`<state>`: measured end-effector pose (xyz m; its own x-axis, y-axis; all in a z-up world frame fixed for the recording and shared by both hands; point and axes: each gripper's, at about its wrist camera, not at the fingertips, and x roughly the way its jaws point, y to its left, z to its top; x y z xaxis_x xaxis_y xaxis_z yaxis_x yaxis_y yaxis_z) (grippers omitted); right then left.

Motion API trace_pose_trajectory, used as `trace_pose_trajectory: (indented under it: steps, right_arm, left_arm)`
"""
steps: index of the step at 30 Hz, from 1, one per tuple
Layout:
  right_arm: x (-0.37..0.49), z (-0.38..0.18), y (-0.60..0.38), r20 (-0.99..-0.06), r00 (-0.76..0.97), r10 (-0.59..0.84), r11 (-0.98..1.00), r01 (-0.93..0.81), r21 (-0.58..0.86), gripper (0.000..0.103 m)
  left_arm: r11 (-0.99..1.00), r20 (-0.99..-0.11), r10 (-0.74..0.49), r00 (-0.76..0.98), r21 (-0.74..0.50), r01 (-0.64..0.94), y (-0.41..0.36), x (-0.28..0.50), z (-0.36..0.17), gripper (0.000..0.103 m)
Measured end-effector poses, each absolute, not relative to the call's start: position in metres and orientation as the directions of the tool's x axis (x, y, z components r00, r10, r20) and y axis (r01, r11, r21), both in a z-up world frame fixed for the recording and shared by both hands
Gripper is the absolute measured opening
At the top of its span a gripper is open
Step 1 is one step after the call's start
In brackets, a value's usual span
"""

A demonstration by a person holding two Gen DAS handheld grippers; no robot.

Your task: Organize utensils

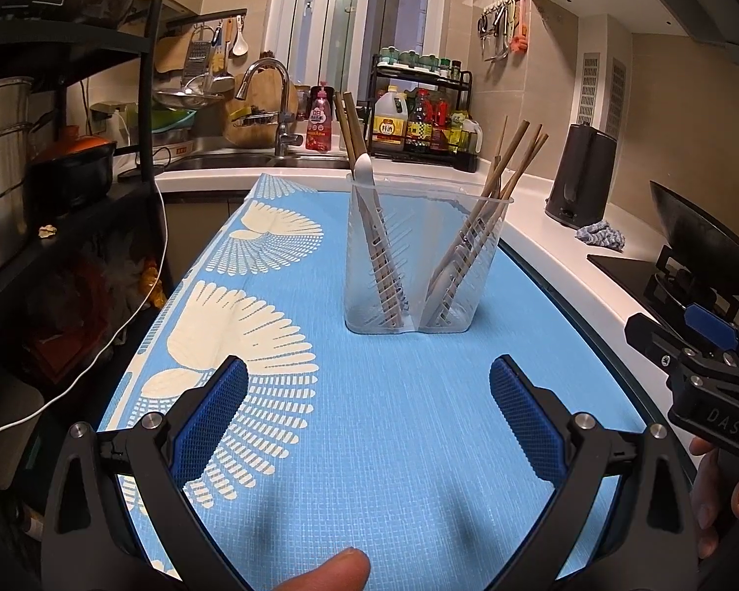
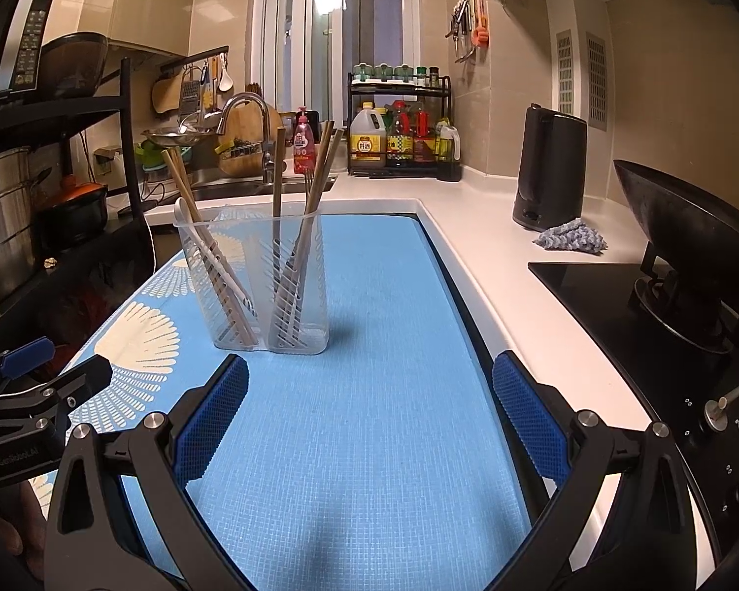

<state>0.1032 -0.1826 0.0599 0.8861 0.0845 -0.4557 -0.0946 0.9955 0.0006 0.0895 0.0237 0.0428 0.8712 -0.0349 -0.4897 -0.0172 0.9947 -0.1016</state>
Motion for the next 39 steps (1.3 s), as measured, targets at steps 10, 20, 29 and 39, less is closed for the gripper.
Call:
trace_pose_trajectory:
  steps: [10,20,29,39]
  right_arm:
    - [0.1031,0.0586,-0.1831,-0.457,0.885,0.086,0.995,-0.096,0.001,0.098]
    - [0.1029,0.0582,-0.1838,-0.459,0.884,0.087,0.995,-0.098,-0.001,0.098]
    - [0.1029,0.0571,-0.1822,-0.463,0.882,0.086,0.995,-0.100,-0.005,0.098]
    - [0.1025,0.0561,-0.1806,-0.465,0.881,0.087,0.995,-0.102,-0.007,0.098]
  left_arm:
    - [0.995,-0.489,-0.037,0.871,-0.103,-0.016,0.0237,0.0886,0.0440,0.096]
    - [0.994,-0.479,-0.046,0.877,-0.107,-0.006,0.0226,0.0876,0.0445,0.096]
    - [0.994,-0.480,-0.041,0.876,-0.107,-0.012,0.0233,0.0872,0.0443,0.096]
    - [0.994,-0.485,-0.034,0.874,-0.109,-0.022,0.0253,0.0881,0.0446,0.096]
